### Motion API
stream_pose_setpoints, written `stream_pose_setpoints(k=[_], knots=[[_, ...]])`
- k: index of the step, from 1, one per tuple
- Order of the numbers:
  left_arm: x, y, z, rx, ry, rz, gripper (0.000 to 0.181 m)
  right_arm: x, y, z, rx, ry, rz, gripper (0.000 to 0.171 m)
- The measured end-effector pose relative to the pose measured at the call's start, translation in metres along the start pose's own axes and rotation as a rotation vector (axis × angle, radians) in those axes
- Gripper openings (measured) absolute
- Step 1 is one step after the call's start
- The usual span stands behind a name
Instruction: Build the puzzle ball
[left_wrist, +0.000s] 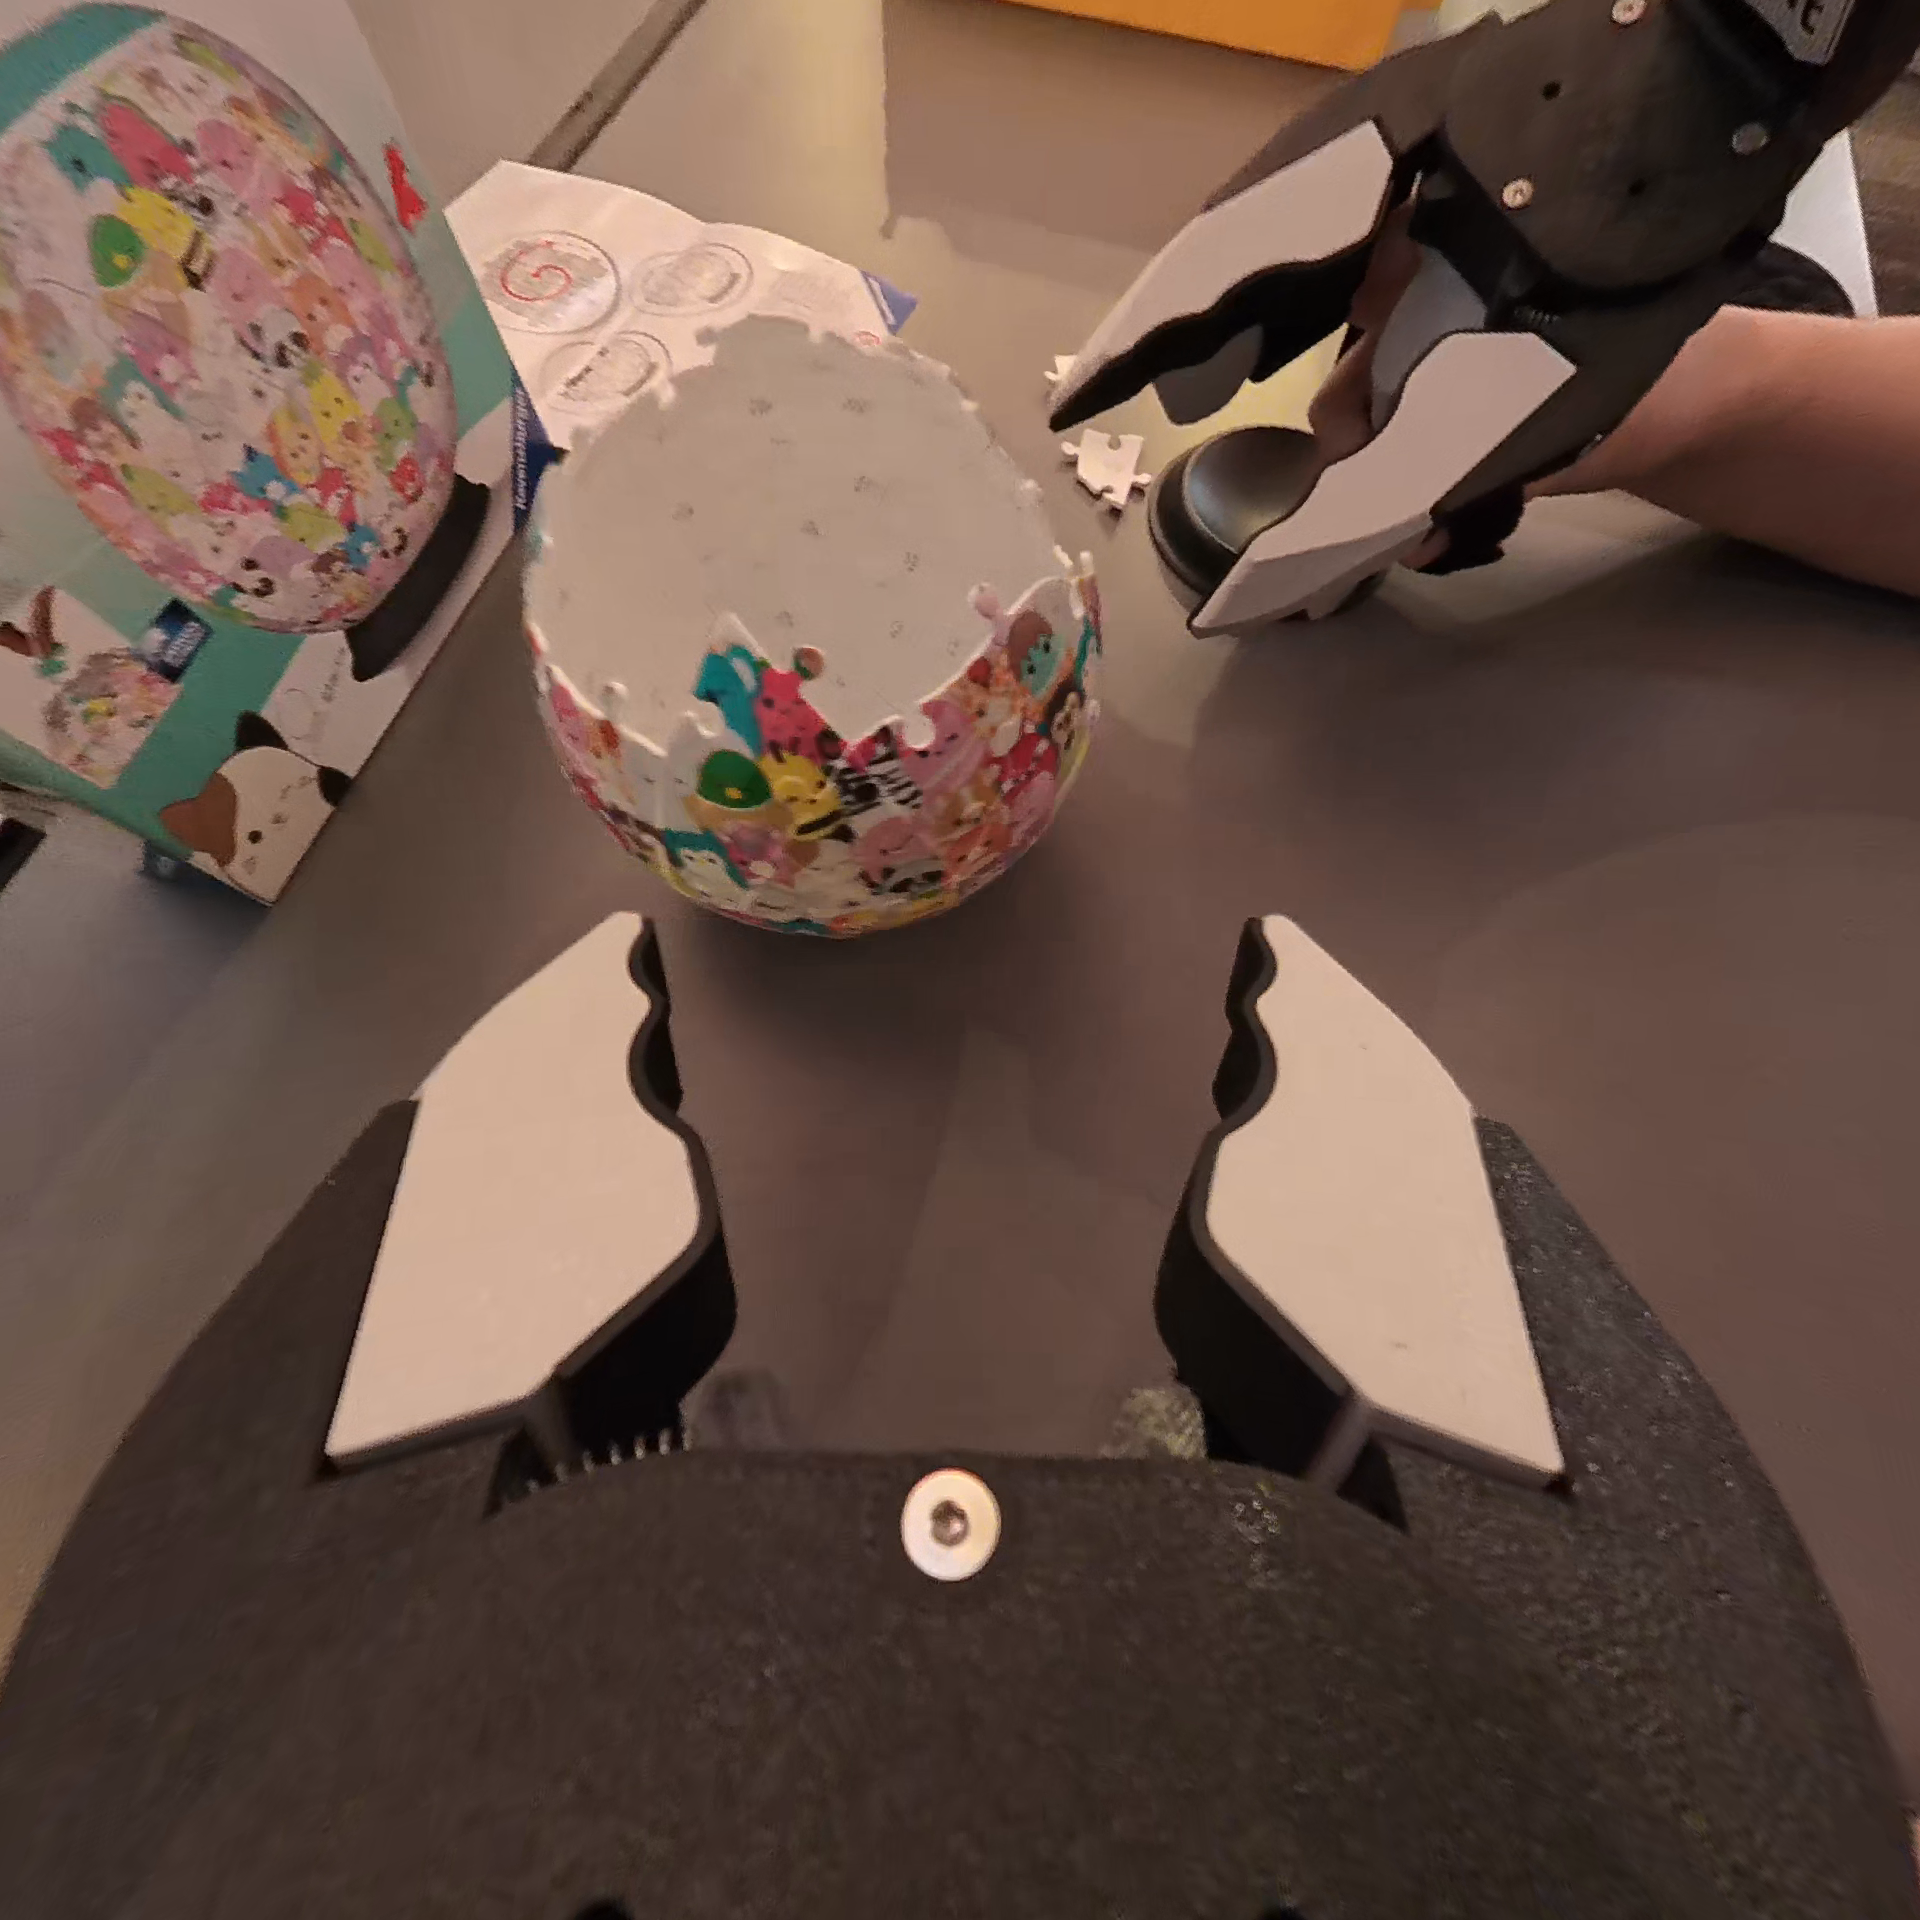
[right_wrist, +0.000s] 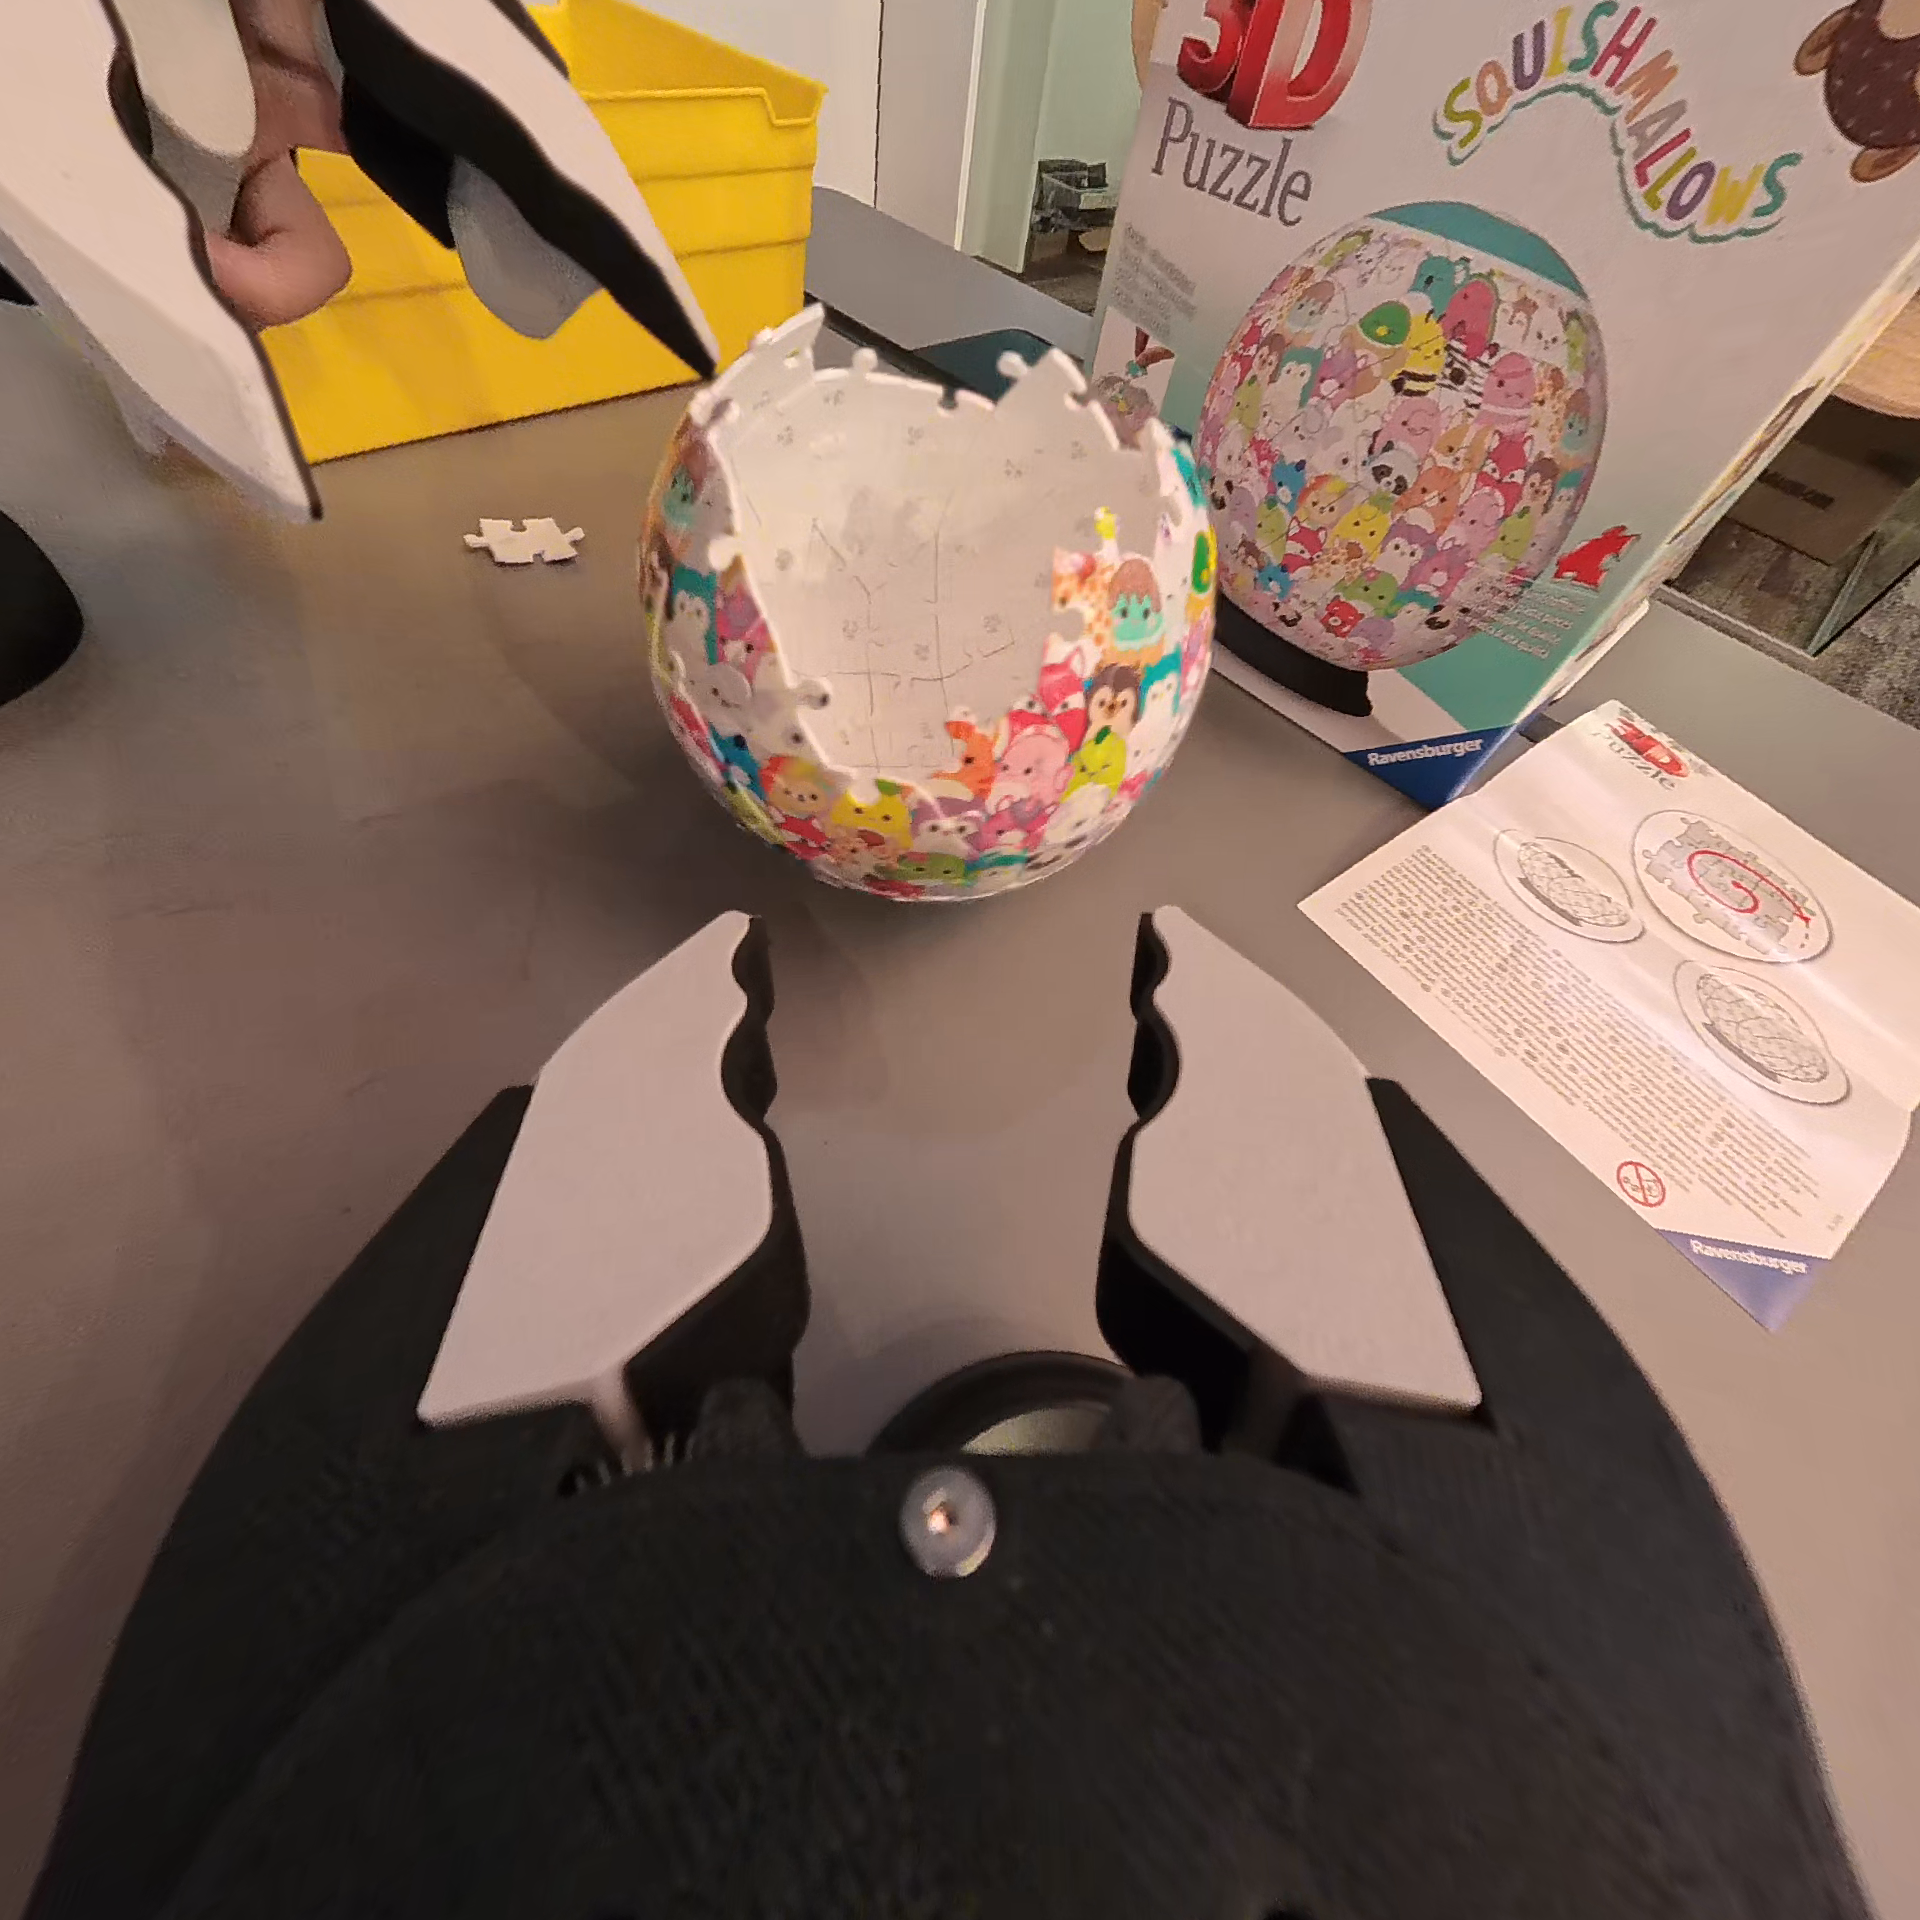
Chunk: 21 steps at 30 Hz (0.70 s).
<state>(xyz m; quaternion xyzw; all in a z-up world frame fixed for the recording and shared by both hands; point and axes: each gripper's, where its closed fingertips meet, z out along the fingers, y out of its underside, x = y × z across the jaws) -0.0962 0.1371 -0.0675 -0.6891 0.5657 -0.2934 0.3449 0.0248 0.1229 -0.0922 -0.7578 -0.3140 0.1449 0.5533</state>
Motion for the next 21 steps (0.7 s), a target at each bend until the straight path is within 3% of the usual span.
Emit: stream_pose_setpoints(k=[21], knots=[[-0.015,0.004,0.023,0.059,-0.024,-0.021,0.109,-0.004,0.001,0.001,-0.010,-0.022,0.005,0.068]])
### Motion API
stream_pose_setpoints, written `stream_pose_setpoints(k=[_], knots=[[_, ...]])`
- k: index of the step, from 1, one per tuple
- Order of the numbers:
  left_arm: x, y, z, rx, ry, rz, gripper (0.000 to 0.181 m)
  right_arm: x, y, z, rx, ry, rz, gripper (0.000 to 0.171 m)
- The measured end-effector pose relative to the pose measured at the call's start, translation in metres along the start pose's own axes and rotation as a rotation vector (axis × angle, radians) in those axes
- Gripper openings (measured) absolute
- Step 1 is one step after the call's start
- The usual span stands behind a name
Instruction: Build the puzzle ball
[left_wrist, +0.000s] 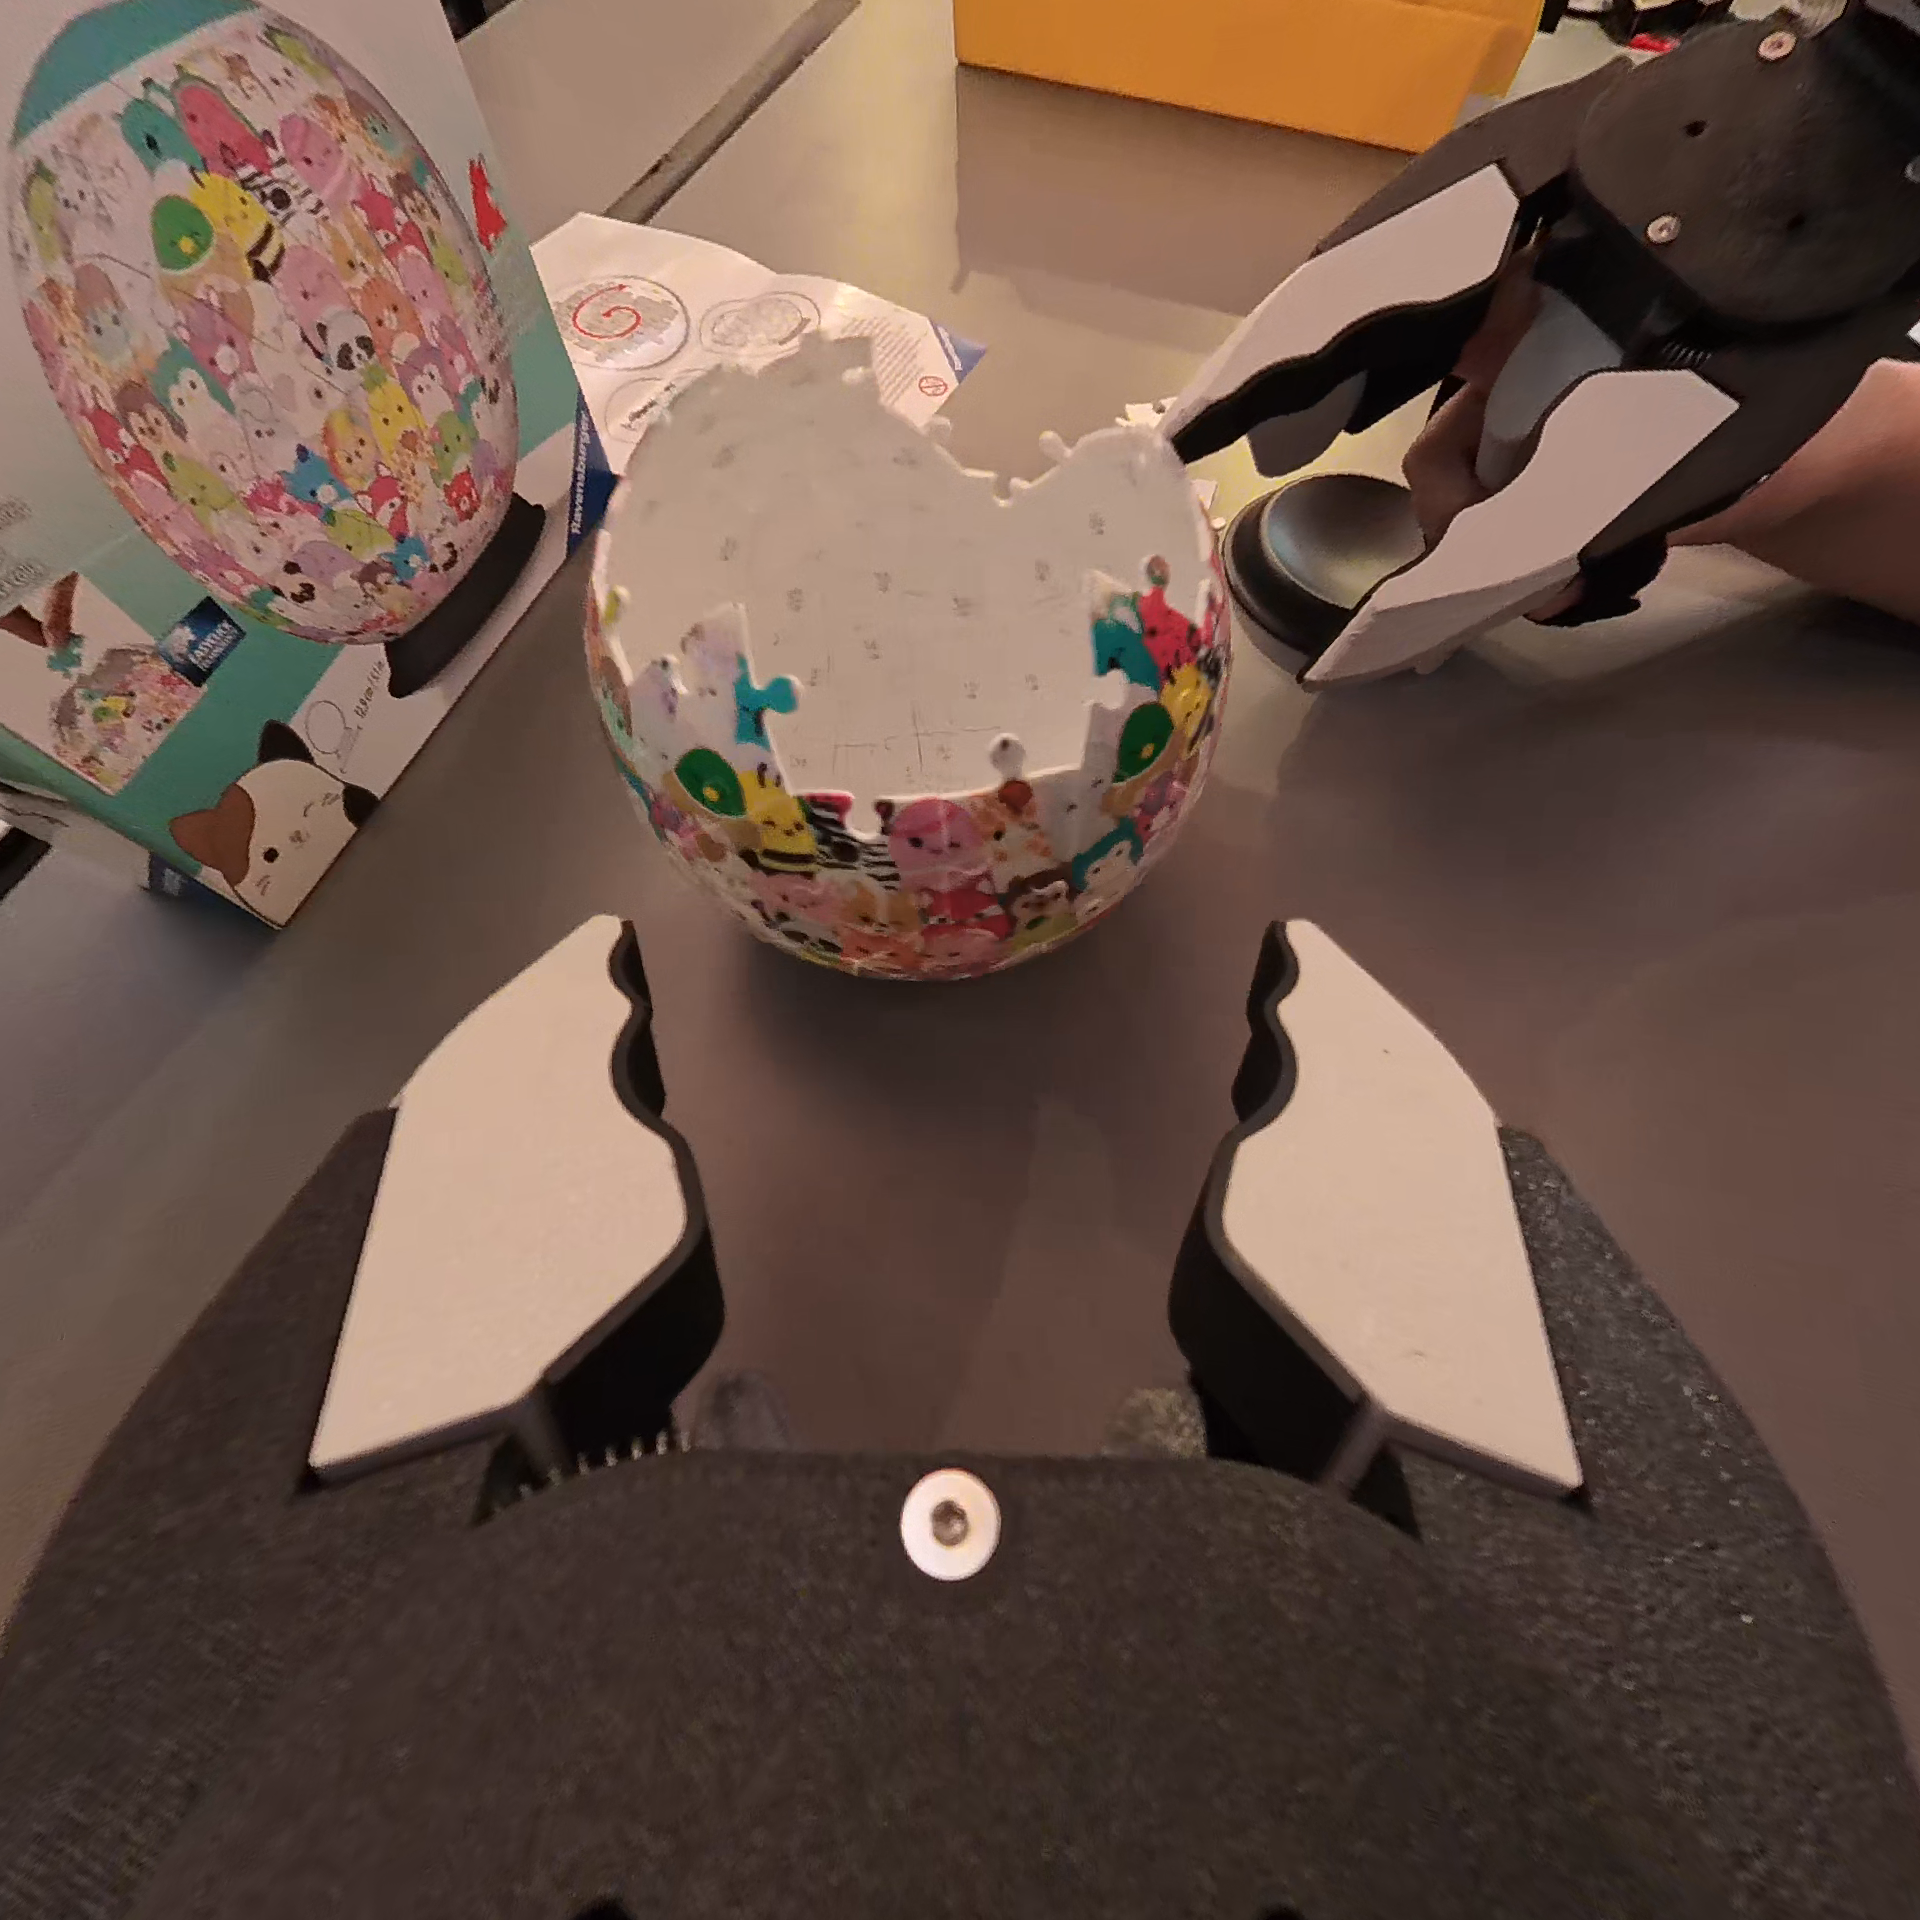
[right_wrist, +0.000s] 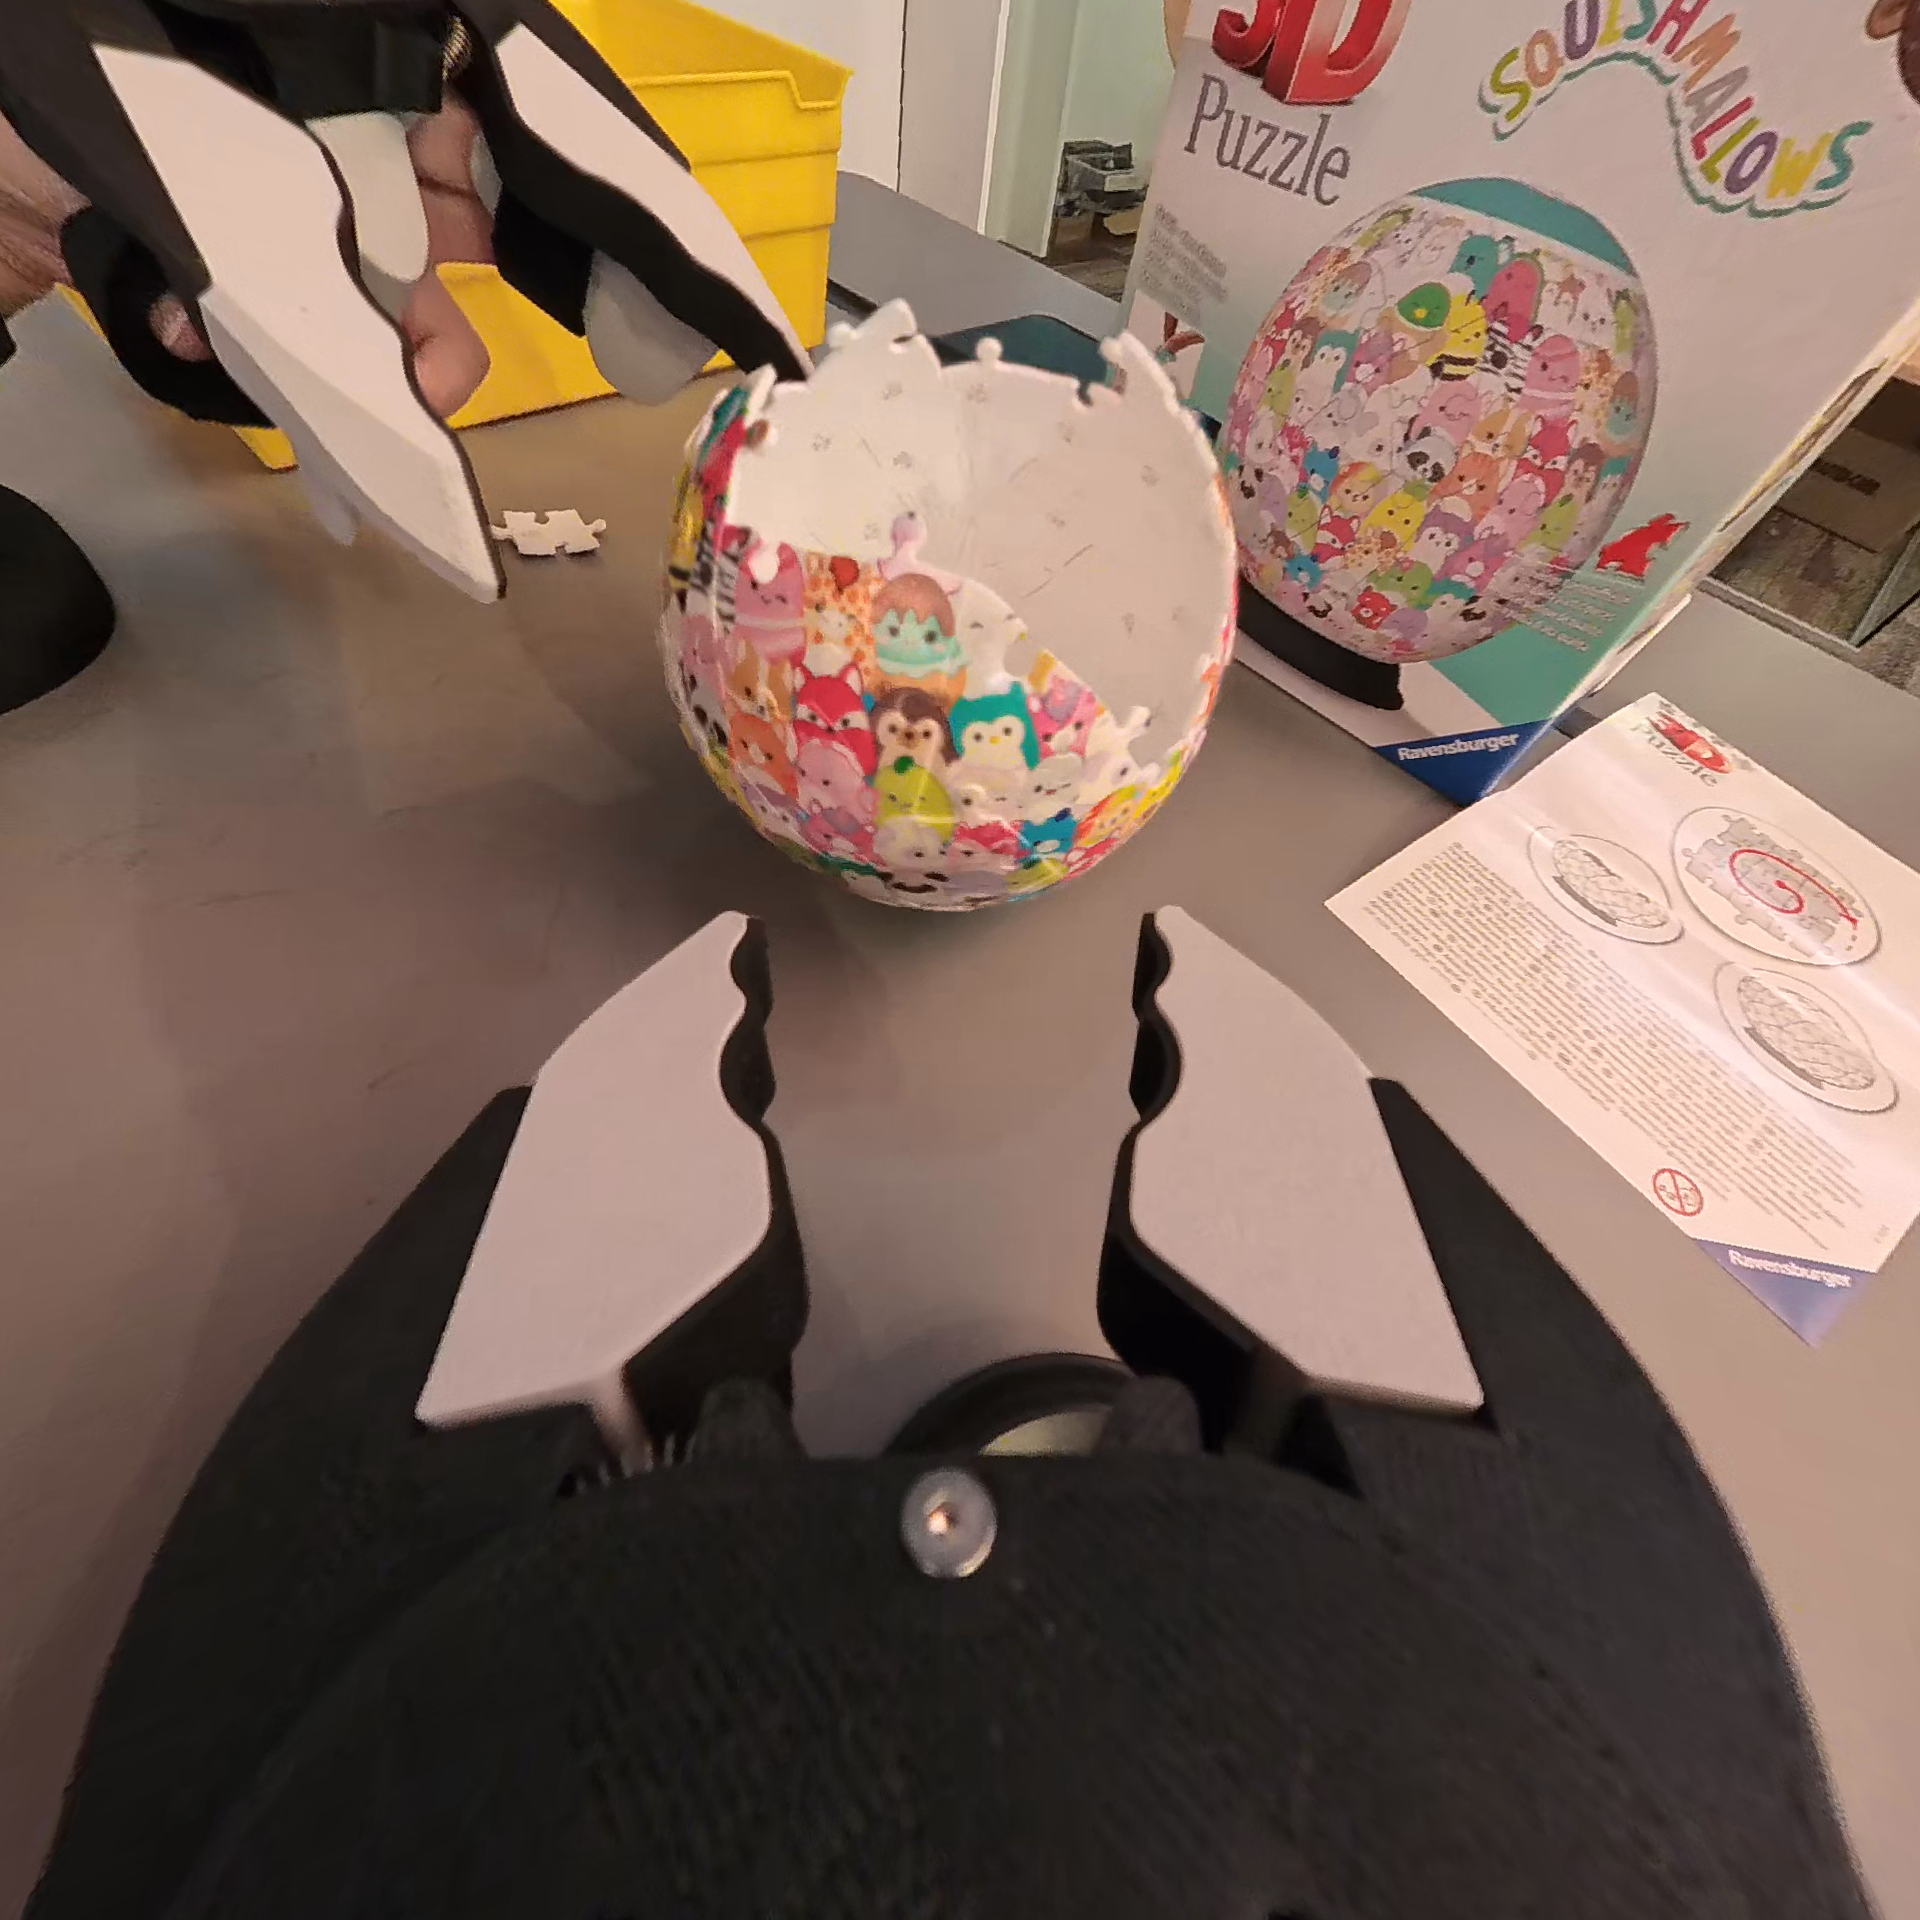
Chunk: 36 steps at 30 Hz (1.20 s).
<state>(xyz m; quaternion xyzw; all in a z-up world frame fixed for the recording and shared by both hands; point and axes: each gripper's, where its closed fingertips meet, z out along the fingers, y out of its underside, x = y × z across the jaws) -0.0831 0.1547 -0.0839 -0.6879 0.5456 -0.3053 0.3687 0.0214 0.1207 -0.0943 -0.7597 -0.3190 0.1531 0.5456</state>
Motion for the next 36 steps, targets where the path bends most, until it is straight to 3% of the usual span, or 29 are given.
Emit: stream_pose_setpoints(k=[36], knots=[[-0.0032,0.0075,0.0065,-0.013,-0.010,-0.006,0.114,-0.0007,-0.0005,0.0049,-0.017,-0.042,-0.014,0.070]])
